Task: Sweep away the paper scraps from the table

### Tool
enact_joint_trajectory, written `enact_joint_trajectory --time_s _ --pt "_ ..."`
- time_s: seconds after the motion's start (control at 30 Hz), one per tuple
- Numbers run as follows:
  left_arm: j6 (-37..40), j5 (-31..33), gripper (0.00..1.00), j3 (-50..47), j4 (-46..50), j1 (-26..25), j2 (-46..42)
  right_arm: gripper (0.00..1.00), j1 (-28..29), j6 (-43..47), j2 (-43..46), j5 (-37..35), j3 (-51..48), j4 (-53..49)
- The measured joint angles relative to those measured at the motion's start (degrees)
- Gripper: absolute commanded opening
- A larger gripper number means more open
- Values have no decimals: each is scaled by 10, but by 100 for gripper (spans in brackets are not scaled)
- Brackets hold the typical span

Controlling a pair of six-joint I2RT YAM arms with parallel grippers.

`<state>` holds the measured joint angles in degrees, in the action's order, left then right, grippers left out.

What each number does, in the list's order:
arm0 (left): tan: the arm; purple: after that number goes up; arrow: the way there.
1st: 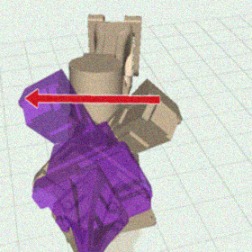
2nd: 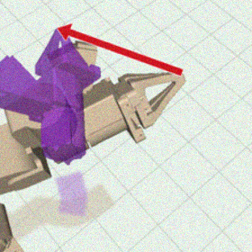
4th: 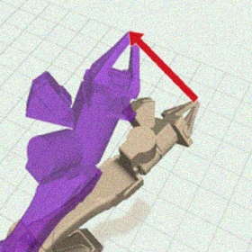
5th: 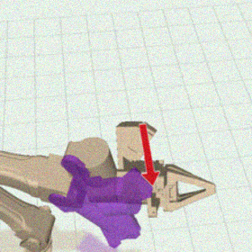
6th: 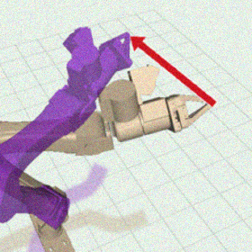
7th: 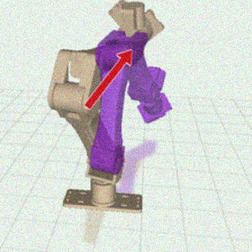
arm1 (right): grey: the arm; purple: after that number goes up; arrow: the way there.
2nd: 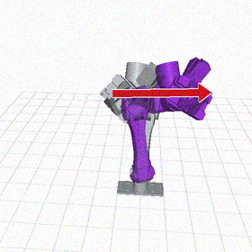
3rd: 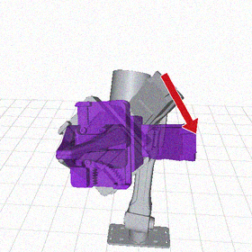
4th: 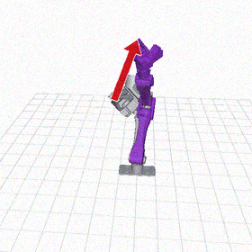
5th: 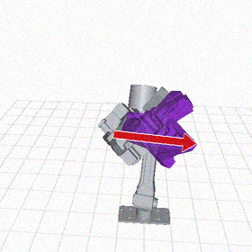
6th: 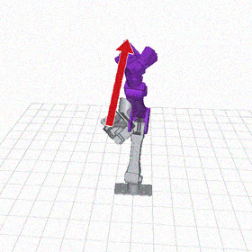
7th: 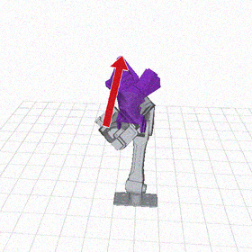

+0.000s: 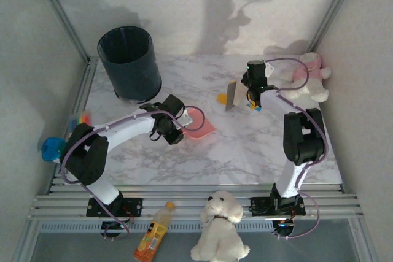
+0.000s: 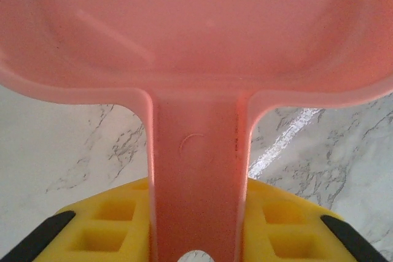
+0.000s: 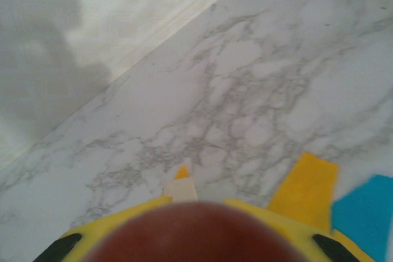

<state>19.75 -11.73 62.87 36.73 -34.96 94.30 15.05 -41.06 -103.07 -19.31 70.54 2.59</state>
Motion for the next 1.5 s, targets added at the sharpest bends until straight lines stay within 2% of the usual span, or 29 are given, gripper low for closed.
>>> enact_joint_trajectory --time_s 0.23,0.5,0.73,0.93,1.23,1.5 --pt "0 5 0 3 4 -5 19 0 9 16 62 -31 -47 -28" --pt "0 7 0 12 8 -10 23 0 10 49 105 -10 -64 -24" --pt "2 6 0 13 9 -10 30 0 4 111 134 -1 -65 -17" --pt "6 0 0 18 14 -10 33 0 -25 177 153 -3 -65 -18" --pt "11 -13 0 38 21 -10 48 0 -49 288 152 -42 -59 -29" --pt "11 -26 0 43 25 -10 57 0 -60 371 98 -78 -23 -11"
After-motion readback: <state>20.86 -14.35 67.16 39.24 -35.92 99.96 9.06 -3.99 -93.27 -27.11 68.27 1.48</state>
